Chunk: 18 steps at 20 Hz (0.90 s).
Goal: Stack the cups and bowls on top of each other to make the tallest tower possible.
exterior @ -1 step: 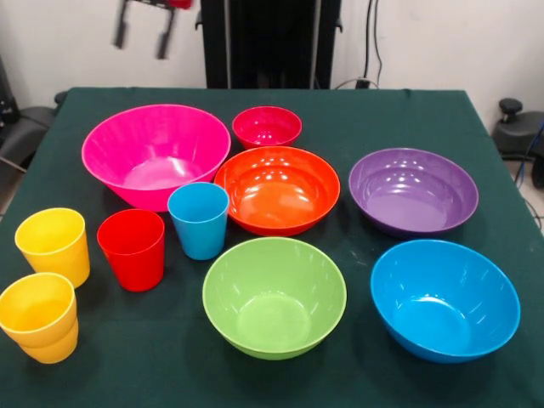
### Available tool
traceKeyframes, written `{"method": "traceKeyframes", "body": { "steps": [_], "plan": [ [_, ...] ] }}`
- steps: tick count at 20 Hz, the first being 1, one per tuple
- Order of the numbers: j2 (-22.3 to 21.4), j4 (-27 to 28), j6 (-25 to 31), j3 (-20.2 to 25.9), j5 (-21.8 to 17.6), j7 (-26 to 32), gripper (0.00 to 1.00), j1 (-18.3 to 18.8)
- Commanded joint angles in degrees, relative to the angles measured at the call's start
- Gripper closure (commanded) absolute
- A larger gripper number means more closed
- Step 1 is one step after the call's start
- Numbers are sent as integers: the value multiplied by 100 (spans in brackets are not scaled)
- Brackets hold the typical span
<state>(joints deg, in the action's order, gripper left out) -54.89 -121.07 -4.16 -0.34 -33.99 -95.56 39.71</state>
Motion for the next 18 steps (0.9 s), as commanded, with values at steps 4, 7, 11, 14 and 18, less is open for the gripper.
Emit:
{"method": "traceKeyframes", "body": {
  "steps": [4, 7, 11, 14, 18],
  "plan": [
    [-334, 679, 1974, 2941, 132, 1394, 0, 2090],
    [26, 1058, 2060, 2847, -266, 1369, 0, 2066],
    [361, 1296, 2027, 2974, -735, 1402, 0, 2115],
    [539, 1467, 2117, 3191, -942, 1563, 0, 2241],
    [825, 1843, 3161, 2981, -910, 1708, 0, 1906]
  ]
}}
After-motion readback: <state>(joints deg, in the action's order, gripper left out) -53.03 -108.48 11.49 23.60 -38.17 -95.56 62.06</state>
